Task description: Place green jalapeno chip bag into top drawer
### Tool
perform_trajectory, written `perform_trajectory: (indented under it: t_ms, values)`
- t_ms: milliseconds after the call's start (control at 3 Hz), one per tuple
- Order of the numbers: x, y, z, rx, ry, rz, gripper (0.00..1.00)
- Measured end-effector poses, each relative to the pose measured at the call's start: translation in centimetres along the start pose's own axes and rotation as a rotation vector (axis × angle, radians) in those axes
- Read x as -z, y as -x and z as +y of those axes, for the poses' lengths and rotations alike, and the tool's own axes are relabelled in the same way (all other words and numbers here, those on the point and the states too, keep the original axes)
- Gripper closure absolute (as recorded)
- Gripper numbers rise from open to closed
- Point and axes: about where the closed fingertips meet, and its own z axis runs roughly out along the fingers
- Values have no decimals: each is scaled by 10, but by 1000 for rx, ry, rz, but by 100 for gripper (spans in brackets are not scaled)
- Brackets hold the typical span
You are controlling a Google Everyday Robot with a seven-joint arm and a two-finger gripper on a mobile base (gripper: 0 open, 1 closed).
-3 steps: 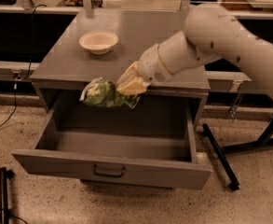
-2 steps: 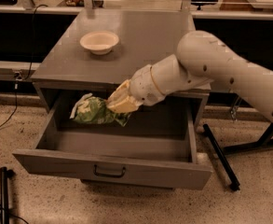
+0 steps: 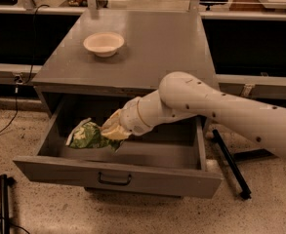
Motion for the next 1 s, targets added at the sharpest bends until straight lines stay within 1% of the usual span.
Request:
perform_trajectory:
  t_ms: [333,667,1000]
  values:
    - [-22,-14,-11,-28,-49,5,82]
    - [-31,-28,-23,-69,-84,-16,59]
    - [-33,-27,-22,-66,-81,-17,28]
